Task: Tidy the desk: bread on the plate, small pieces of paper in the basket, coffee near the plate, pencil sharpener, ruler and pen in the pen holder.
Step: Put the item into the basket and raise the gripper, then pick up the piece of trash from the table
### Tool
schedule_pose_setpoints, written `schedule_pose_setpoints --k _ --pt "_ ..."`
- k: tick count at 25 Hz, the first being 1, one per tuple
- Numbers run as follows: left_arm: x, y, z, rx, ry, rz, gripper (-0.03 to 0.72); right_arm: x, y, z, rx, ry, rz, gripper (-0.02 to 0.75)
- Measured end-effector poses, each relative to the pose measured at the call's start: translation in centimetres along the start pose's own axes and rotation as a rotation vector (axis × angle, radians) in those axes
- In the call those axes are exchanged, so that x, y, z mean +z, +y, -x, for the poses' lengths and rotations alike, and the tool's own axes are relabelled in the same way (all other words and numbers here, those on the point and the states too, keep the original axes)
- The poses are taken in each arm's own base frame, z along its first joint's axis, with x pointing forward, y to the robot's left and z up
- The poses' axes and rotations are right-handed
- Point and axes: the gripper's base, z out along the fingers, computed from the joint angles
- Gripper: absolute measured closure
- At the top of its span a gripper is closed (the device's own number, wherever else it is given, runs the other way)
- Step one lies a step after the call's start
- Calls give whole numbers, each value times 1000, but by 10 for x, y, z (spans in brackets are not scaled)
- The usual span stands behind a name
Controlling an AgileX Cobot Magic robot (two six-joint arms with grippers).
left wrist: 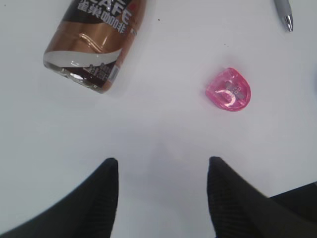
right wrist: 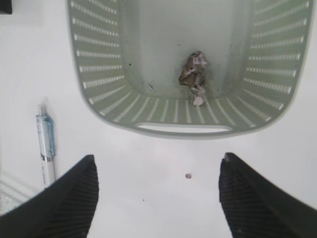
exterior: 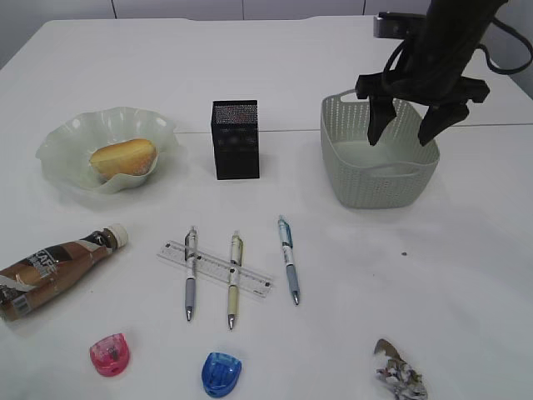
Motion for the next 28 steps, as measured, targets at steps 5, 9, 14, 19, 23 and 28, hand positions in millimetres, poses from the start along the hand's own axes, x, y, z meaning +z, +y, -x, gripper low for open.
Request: schedule_pose_setpoints --k 5,9,14,19,23,28 --pt "0 0 2 0 -19 2 271 -40 10 -9 -16 -66 34 198" --pt "0 0 2 0 -20 2 271 -54 14 -33 -35 -47 34 202" --pt "0 0 2 0 -20 2 272 -50 15 -84 -72 64 12 204" --pt "0 0 2 0 -20 2 272 -33 23 -150 -150 207 -8 205" --pt "0 0 2 0 -20 2 272 -13 25 -192 -164 259 4 205" --pt "0 0 1 0 -12 1 272 4 35 -213 -180 272 38 205"
